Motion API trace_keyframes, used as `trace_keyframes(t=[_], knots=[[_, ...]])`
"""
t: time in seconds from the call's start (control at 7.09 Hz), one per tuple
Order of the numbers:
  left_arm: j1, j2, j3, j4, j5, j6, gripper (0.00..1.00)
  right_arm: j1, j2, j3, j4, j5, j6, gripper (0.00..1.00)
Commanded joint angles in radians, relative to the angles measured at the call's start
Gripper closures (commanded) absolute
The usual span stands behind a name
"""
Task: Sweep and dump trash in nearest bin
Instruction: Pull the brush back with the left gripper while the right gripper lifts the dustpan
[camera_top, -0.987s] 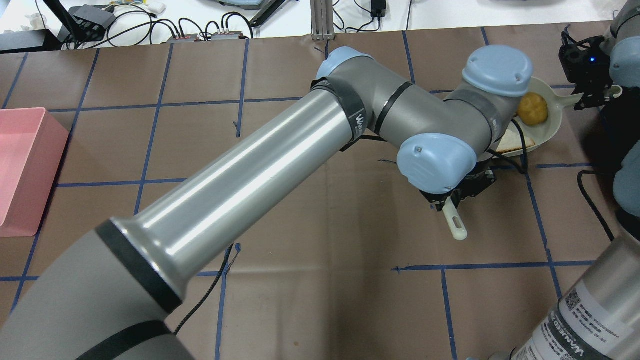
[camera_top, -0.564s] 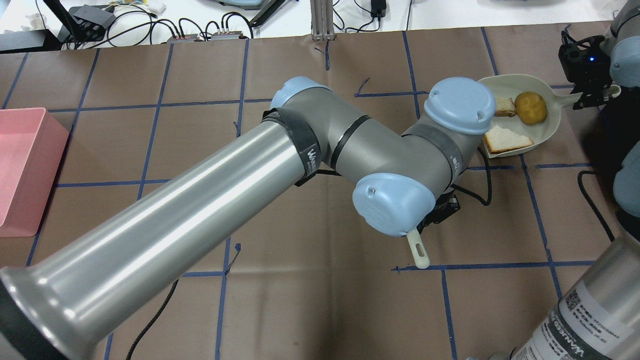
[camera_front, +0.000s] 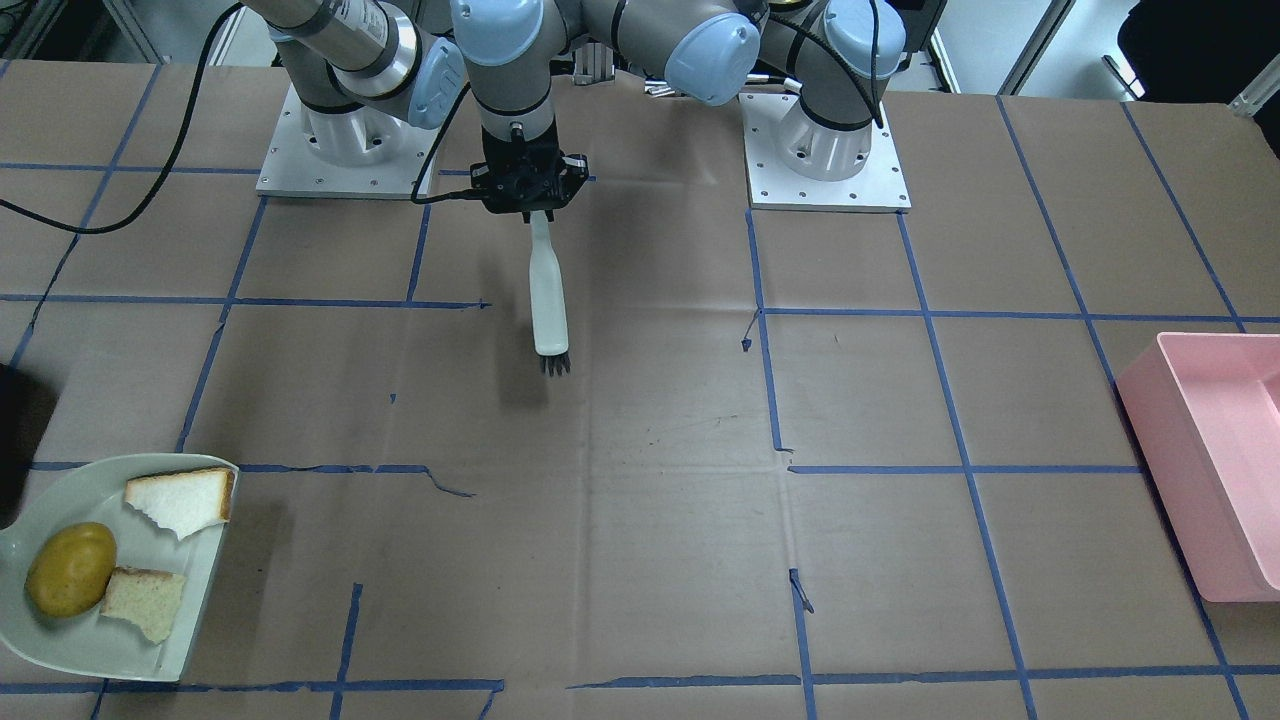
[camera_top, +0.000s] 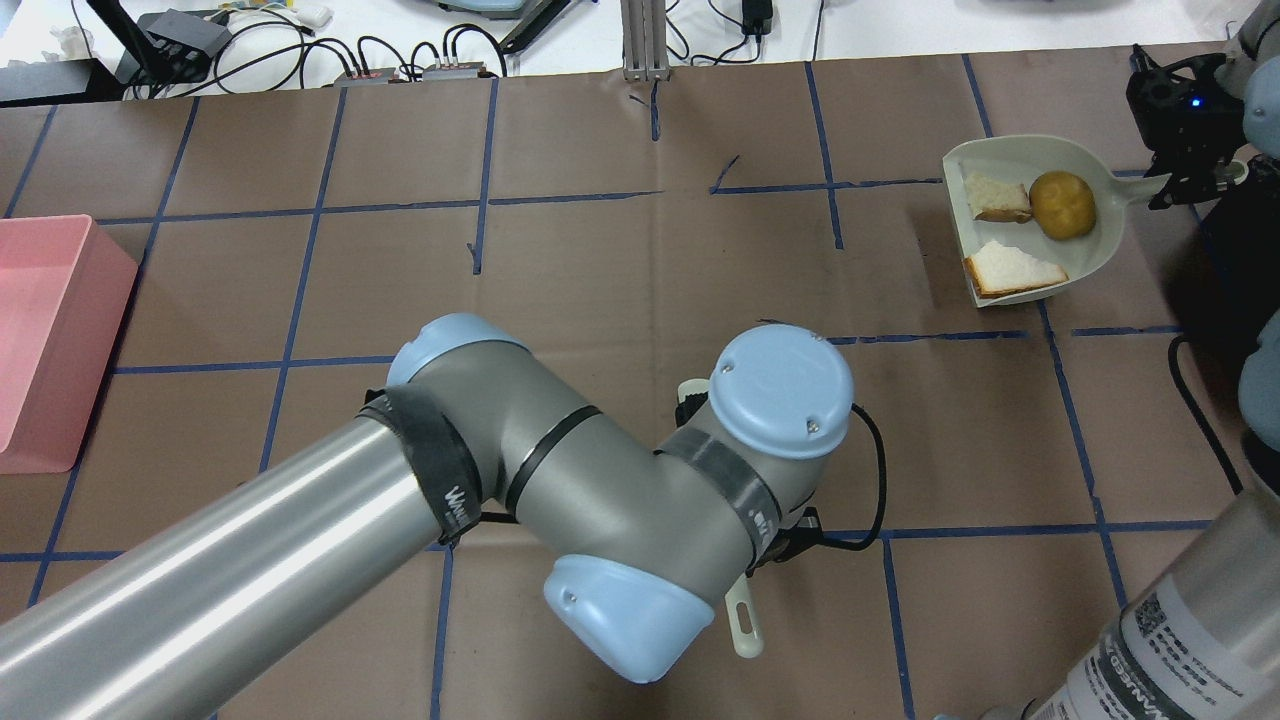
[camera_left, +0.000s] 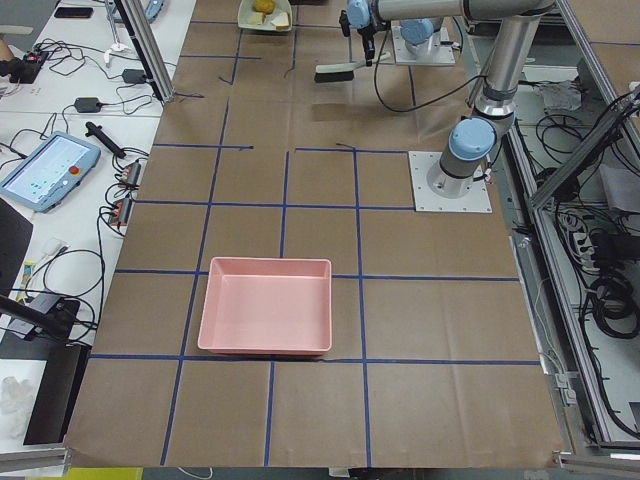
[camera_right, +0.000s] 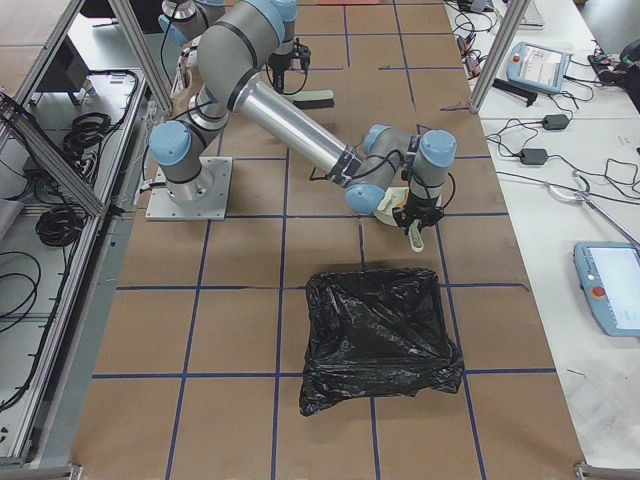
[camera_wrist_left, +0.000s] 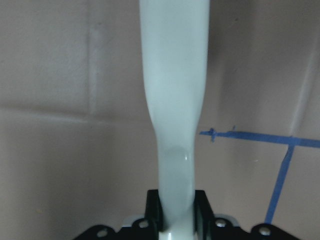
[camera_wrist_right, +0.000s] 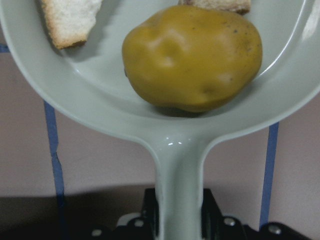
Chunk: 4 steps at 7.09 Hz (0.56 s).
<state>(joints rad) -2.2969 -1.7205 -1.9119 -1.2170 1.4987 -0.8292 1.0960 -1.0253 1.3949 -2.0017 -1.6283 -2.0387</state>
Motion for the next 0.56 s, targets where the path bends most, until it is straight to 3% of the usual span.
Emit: trace_keyframes(t=[0.0, 0.42], knots=[[-0.007, 0.087, -0.16, 0.092, -0.001, -0.004, 1.0, -0.001, -0.073, -0.008, 0.116, 0.002, 0.0, 1.0], [-0.022, 0.11, -0.234, 0.156, -0.003, 0.047, 1.0, -0.005, -0.166, -0.01, 0.265, 0.002, -0.005, 1.0]])
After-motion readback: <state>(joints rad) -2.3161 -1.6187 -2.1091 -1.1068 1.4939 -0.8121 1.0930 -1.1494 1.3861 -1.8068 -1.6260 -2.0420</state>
